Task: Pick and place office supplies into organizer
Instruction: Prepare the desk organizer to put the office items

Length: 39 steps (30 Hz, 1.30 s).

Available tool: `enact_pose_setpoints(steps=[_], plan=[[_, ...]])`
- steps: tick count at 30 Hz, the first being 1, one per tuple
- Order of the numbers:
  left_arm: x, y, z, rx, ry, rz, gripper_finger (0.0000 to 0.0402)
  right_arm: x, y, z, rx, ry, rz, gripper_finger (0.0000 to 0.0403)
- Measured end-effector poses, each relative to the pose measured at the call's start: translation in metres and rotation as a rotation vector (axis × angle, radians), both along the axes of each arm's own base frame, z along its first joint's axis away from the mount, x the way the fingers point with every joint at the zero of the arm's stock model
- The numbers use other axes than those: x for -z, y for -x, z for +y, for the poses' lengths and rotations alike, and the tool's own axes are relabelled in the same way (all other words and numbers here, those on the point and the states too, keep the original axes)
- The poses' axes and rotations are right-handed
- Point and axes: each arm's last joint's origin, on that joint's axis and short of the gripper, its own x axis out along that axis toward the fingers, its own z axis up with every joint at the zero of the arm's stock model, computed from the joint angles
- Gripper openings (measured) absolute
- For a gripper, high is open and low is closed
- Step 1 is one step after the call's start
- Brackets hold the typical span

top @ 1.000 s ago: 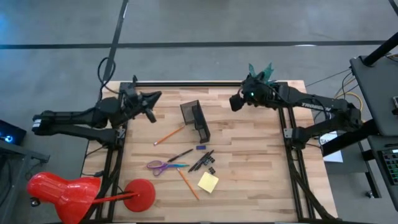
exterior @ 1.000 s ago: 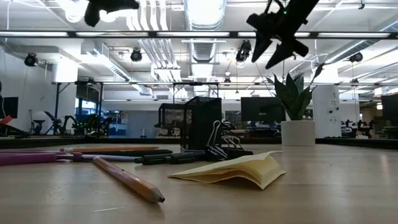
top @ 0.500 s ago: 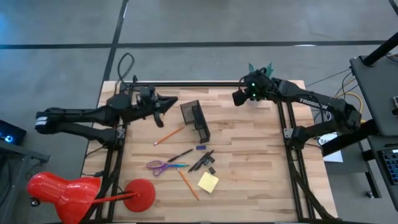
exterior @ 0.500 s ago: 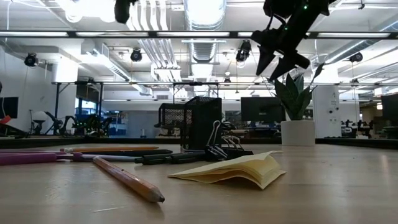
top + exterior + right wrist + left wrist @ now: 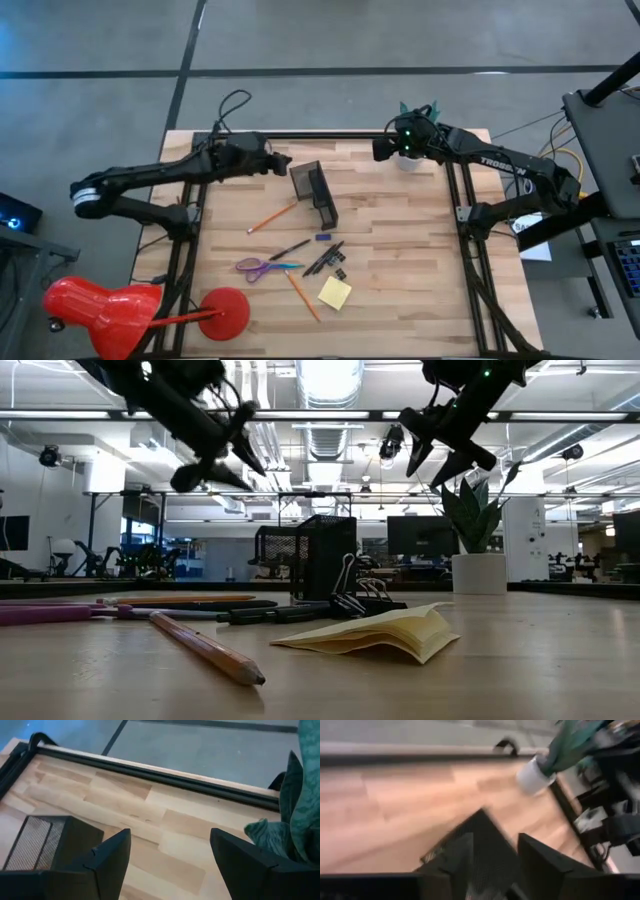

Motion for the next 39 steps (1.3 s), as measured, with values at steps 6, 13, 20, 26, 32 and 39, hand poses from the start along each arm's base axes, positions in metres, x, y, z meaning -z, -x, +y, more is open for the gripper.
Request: enact_pose_setpoints(steps=[6,13,20,26,32,39], plan=[[0.02,-0.006,0.0,0.148,0.192,0.063,0.0218,0.001,0.001,0.0,0.048,-0.021,-0.013,0.0277],[0.029,0.004,-0.009,0.135,0.27,0.117,0.0222,0.003,0.003,0.003,0.02,-0.021,0.039,0.029],[0.049,0.002,-0.008,0.084,0.301,0.056,0.0222,0.001,0.003,0.003,0.006,-0.008,0.041,0.0299],[0.052,-0.006,-0.004,0.08,0.259,-0.125,0.0222,-0.017,-0.006,0.01,-0.123,0.102,0.039,0.0297],[0.067,-0.012,-0.002,0.072,0.284,-0.077,0.0222,-0.039,-0.01,0.016,-0.152,0.23,0.07,0.0295],[0.078,-0.021,0.002,0.059,0.303,-0.083,0.0222,-0.064,-0.011,0.019,-0.13,0.342,0.076,0.029]])
